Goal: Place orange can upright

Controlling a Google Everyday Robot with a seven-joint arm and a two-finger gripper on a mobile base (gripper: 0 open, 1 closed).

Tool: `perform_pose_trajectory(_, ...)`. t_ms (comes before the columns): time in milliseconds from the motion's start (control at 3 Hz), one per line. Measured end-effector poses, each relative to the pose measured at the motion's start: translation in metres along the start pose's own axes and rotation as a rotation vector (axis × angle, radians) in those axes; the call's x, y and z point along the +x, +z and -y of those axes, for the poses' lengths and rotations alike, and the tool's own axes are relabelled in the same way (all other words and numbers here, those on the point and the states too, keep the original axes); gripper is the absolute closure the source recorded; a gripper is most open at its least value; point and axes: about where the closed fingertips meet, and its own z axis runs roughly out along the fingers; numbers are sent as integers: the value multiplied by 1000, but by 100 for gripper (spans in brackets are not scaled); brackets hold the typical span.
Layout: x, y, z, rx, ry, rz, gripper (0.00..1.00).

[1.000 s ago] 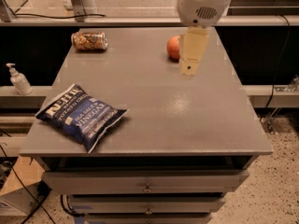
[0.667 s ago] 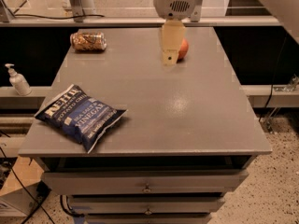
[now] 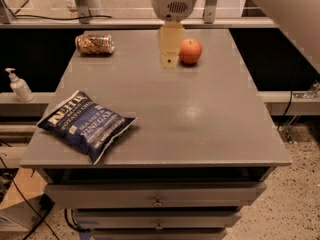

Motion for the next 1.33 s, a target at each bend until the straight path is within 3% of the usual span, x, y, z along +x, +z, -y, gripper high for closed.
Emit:
perform_pose_trajectory(667,-54,47,55,8,-70,97,0)
perform_pose_trajectory(1333,-106,94,99,-21,-128,294,0)
